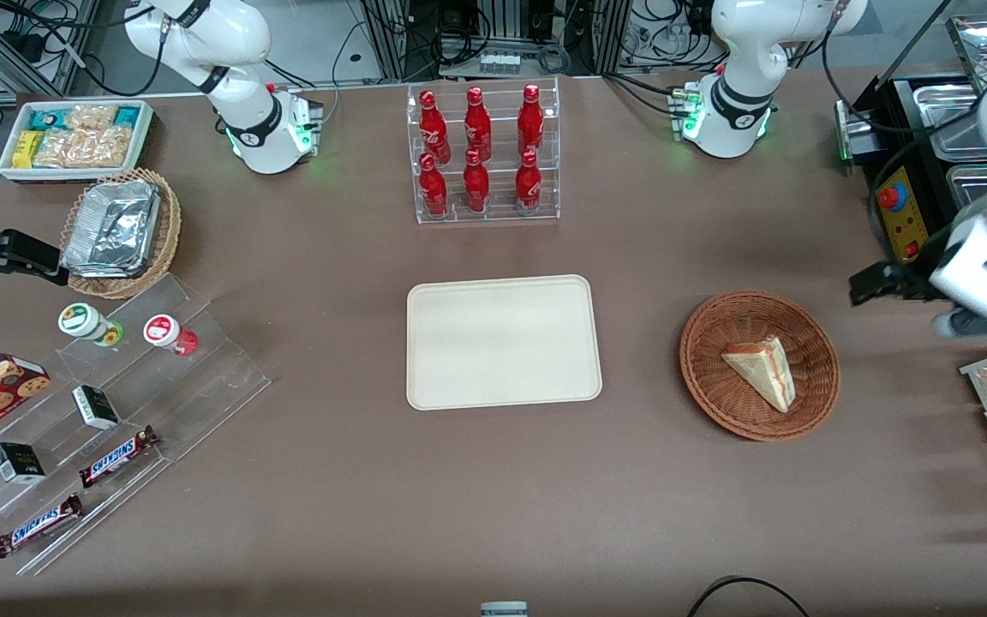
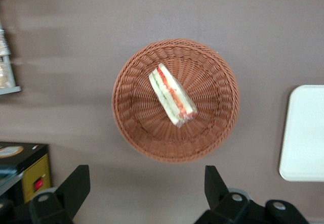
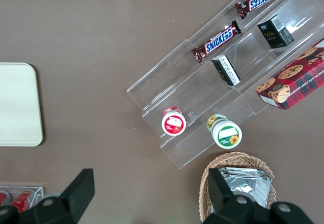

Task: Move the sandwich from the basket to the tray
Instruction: 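Move the left gripper over the wicker basket toward the sandwich, then lower the open left gripper around the wrapped sandwich in the basket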

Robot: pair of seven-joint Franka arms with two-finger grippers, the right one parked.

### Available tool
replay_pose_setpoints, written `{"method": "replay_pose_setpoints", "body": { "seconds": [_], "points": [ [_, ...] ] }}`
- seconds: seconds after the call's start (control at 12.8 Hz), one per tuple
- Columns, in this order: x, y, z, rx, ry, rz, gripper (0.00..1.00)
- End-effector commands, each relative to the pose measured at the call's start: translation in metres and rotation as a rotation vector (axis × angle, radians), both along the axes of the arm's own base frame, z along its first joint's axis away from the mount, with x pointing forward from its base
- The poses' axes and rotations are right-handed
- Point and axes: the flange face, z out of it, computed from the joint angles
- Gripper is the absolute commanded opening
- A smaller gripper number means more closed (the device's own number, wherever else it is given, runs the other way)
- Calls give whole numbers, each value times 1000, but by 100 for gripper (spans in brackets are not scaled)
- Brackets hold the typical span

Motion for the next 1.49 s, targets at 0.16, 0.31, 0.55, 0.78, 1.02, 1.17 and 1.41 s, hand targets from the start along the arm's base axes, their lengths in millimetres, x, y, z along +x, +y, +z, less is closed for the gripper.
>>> {"method": "replay_pose_setpoints", "body": {
  "seconds": [0.16,0.31,0.55,0.78,1.02,1.17,1.41],
  "points": [
    [-14,-7,-89,-34,-84,292,100],
    [-20,-8,-113,-34,-90,353,100],
    [-15,-11,-148,-31,-74,478,100],
    [-17,-20,-168,-25,-59,514,100],
    [-23,-20,-196,-35,-90,564,100],
    [-21,-26,-203,-42,-98,561,100],
    [-21,-27,-208,-42,-91,564,100]
  ]
}}
